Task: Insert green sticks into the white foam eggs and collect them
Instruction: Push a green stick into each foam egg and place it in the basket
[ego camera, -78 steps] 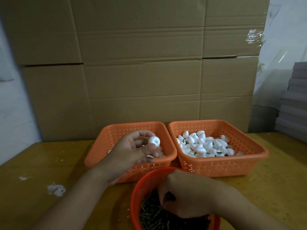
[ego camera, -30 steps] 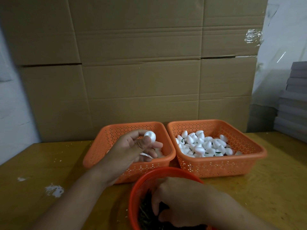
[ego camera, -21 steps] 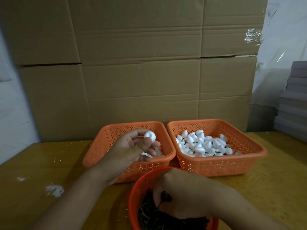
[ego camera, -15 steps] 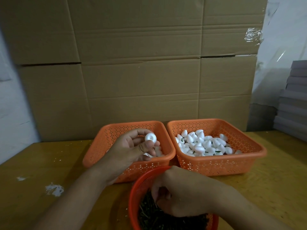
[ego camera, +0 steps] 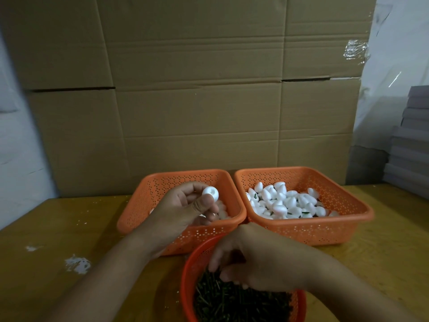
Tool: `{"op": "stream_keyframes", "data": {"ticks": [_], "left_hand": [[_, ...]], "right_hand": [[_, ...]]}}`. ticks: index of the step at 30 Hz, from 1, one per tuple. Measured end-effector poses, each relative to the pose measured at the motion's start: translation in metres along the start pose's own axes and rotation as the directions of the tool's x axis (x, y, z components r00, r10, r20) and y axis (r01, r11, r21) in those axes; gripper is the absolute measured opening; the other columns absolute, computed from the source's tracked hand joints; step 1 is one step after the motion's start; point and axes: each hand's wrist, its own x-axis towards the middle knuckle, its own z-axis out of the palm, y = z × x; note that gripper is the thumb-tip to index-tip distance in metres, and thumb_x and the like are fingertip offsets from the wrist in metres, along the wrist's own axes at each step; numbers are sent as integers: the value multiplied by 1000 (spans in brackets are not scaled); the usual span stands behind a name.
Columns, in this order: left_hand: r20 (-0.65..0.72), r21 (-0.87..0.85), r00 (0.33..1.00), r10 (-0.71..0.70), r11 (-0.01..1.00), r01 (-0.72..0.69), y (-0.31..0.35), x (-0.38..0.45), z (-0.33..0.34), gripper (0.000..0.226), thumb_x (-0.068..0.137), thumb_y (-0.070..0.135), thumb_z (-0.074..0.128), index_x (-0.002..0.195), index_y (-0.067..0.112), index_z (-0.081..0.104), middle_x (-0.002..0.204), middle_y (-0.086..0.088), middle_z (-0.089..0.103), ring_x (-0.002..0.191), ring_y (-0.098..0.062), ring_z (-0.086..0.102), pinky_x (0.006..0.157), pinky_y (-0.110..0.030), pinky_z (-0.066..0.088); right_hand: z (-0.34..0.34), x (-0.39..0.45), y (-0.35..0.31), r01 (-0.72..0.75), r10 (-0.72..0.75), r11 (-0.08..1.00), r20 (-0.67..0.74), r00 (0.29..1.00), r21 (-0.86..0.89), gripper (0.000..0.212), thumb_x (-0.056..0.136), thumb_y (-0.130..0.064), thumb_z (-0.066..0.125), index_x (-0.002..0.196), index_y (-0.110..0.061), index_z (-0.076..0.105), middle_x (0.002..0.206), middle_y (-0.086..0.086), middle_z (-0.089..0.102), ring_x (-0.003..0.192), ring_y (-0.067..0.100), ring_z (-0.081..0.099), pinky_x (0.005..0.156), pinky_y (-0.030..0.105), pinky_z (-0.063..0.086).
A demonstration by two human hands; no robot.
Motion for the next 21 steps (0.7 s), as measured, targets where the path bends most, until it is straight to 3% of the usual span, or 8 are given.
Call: {"op": "stream_keyframes", "data": {"ticks": [3, 6, 10, 14, 18, 21], "left_hand": [[-10, 0, 1000, -6, 1000, 6, 0, 0, 0, 55, 58, 72, 83, 88, 27, 75, 84, -6, 72, 78, -18, 68, 76, -30, 58], [-2, -2, 1000, -1, 1000, 1, 2, 0, 2, 54, 61, 71, 81, 89, 25, 75, 91, -7, 74, 82, -19, 69, 75, -30, 59], [-3, 20, 1000, 1, 1000, -1, 1, 1, 2, 54, 66, 67, 82, 92, 20, 73, 92, -8, 73, 84, -24, 68, 79, -39, 59], [-1, 24, 1000, 0, 1000, 0, 0, 1, 0, 57, 67, 66, 82, 97, 18, 73, 94, -10, 74, 86, -25, 69, 82, -41, 59], [12, 42, 1000, 1, 999, -2, 0, 1, -2, 55, 69, 65, 81, 99, 19, 73, 95, -10, 74, 88, -25, 69, 83, -43, 58], [9, 49, 1000, 10, 999, -11, -1, 1, -3, 59, 69, 64, 81, 103, 17, 72, 94, -9, 74, 86, -22, 69, 81, -40, 60]], "right_hand": [[-12, -6, -3, -17, 12, 972, 23, 1000, 232, 23, 93, -2, 65, 106, -20, 72, 86, -10, 71, 73, 6, 69, 67, 13, 53], [-22, -10, -4, 56, -32, 874, -59, 998, 483, 28, 93, 5, 61, 104, -19, 71, 83, -3, 72, 75, 12, 69, 68, 21, 57], [-28, -10, -4, 176, -27, 623, -204, 979, 762, 17, 89, -4, 64, 92, -15, 76, 82, 7, 71, 70, 14, 67, 63, 21, 54], [-25, -6, -4, 225, -23, 399, -236, 971, 889, 9, 85, -13, 67, 91, -13, 74, 83, 12, 71, 69, 15, 69, 61, 20, 56], [-21, -3, -4, 233, -9, 400, -251, 968, 886, 8, 89, -12, 65, 94, -11, 71, 83, 14, 70, 67, 17, 68, 59, 21, 55], [-20, -2, -6, 235, 65, 468, -298, 952, 852, 21, 84, -17, 66, 100, -6, 70, 77, 10, 70, 63, 14, 65, 56, 20, 53]]}}
